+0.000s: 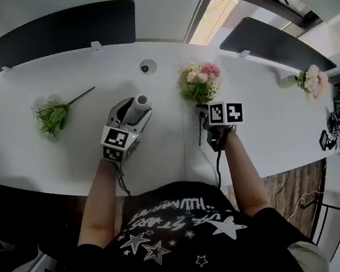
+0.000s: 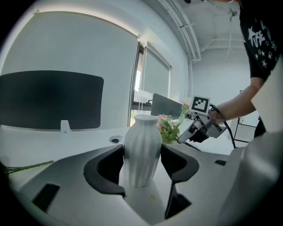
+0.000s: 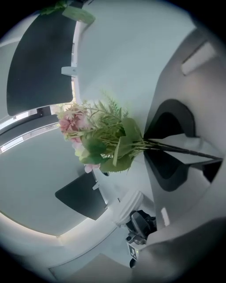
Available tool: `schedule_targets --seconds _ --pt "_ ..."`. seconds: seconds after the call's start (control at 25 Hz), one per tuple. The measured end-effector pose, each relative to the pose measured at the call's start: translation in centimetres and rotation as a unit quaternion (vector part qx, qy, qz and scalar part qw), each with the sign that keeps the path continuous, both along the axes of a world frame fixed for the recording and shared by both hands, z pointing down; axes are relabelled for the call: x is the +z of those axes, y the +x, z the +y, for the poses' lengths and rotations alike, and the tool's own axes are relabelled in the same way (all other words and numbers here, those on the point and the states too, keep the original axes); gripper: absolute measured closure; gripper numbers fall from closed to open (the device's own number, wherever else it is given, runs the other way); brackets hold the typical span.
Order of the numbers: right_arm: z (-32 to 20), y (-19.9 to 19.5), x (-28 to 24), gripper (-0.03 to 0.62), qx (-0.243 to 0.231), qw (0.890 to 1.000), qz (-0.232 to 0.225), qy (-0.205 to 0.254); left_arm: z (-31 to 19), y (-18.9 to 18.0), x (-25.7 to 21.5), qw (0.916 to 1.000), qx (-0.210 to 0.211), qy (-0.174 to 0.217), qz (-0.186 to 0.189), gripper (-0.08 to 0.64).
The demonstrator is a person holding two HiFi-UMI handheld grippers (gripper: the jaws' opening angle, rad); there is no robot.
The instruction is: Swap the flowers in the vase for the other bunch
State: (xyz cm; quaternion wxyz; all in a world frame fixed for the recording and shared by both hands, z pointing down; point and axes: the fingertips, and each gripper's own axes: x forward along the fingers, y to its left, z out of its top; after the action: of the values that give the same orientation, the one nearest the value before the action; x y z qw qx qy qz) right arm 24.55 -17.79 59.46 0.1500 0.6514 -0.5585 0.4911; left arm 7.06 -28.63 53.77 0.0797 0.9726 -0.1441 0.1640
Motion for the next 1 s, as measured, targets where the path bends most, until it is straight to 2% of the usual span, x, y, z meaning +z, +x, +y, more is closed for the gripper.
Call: schedule_targets --seconds 0.08,0.16,0.52,0.68,0.8,1.0 --pt "0.1 0.1 0.1 0.478 -0.002 1.0 0.007 0.004 0.0 0.1 -0.1 1.0 0.0 0.001 0.0 0.287" --pt "0.2 -0.1 0.2 0.411 -0.009 1.0 0.007 0.007 -0.1 0.1 -0.4 1.0 -0.006 0.001 -0.003 0.287" --pt "1.1 -1.1 -1.0 0.318 -0.028 0.999 0.026 0.037 0.0 -1.0 -1.0 0.9997 -0.024 0.0 -0.007 0.285" --pt "1.7 -0.9 -2.3 0.276 -0.016 0.997 0.041 0.063 0.1 -2.3 -1.8 0.9981 -0.061 0.009 0.005 0.284" --pt "2.1 -0.6 -3.5 0.275 -0.013 0.994 0.059 0.089 0.9 -3.9 -1.8 0.9957 -0.092 0.007 0.001 0.284" --pt "3.6 -1.3 -5.1 0.278 -0.055 0.987 0.072 0.133 3.2 -5.9 -3.6 0.9878 -0.154 0.0 0.021 0.287"
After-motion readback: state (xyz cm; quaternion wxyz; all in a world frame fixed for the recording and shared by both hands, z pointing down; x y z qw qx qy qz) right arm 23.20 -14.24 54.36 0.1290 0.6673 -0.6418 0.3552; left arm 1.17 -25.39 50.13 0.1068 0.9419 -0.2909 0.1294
